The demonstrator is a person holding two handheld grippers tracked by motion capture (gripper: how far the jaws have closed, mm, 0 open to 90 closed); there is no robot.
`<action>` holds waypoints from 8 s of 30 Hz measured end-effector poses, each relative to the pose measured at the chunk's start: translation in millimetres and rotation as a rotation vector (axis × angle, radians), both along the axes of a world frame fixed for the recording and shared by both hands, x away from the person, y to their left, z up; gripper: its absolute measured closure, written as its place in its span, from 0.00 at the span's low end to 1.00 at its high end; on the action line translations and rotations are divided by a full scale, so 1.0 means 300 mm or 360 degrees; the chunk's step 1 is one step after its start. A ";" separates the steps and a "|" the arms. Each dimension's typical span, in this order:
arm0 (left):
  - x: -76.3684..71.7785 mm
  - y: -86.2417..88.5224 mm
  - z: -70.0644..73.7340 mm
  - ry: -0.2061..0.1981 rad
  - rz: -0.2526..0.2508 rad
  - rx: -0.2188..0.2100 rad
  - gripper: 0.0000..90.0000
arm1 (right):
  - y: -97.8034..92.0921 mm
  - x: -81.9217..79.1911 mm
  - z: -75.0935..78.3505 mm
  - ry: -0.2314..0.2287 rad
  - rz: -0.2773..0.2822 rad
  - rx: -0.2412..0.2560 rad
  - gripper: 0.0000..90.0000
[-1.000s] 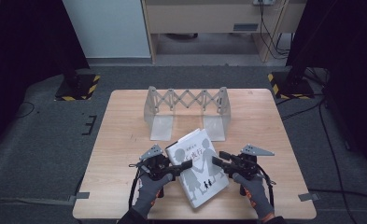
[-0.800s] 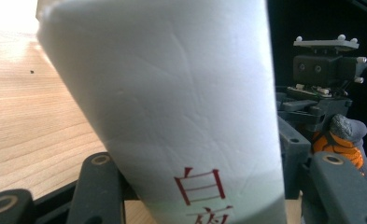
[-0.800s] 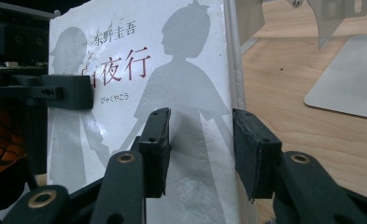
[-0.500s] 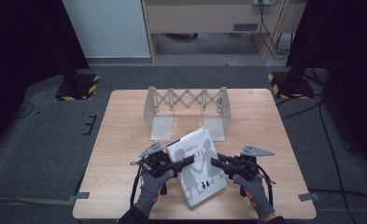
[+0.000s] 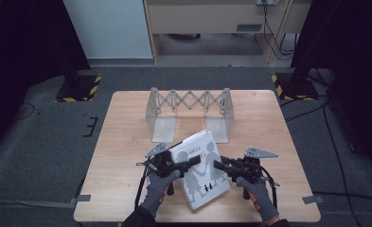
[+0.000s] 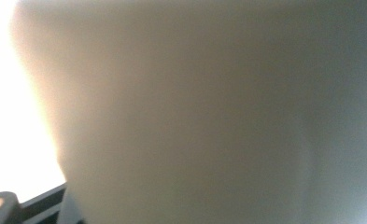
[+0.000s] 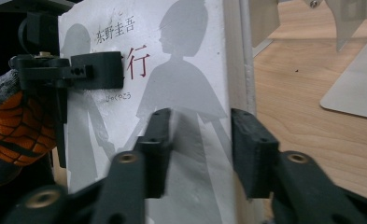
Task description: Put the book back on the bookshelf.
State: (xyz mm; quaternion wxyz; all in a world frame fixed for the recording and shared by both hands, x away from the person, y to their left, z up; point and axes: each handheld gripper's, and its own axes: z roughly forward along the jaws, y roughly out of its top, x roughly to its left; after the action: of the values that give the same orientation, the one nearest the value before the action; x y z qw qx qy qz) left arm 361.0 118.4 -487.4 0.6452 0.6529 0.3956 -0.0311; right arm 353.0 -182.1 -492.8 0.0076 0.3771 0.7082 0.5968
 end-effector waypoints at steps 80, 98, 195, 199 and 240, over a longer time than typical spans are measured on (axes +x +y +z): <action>-0.193 -0.119 0.239 -0.0577 -0.0083 0.0399 0.42 | -0.207 0.092 -0.155 0.0171 -0.0755 -0.0999 0.02; -0.164 -0.136 0.297 -0.0525 -0.0099 0.0560 0.38 | -0.205 0.092 -0.155 0.0172 -0.0769 -0.1000 0.03; -0.102 0.078 0.410 -0.0365 0.0195 0.0589 0.58 | -0.203 0.093 -0.155 0.0167 -0.0755 -0.1005 0.03; -0.100 0.142 0.426 -0.0352 0.0280 0.0637 0.58 | -0.203 0.093 -0.155 0.0167 -0.0755 -0.1005 0.03; 0.245 0.249 0.450 -0.0249 0.0748 0.0710 0.58 | -0.203 0.093 -0.155 0.0167 -0.0754 -0.1004 0.03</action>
State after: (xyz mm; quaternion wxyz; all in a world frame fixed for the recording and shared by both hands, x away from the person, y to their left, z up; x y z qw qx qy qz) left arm 434.6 193.3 -352.3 0.5044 0.6692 0.4817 0.2562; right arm 380.9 -243.1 -539.4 0.2244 0.5393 0.7495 0.3116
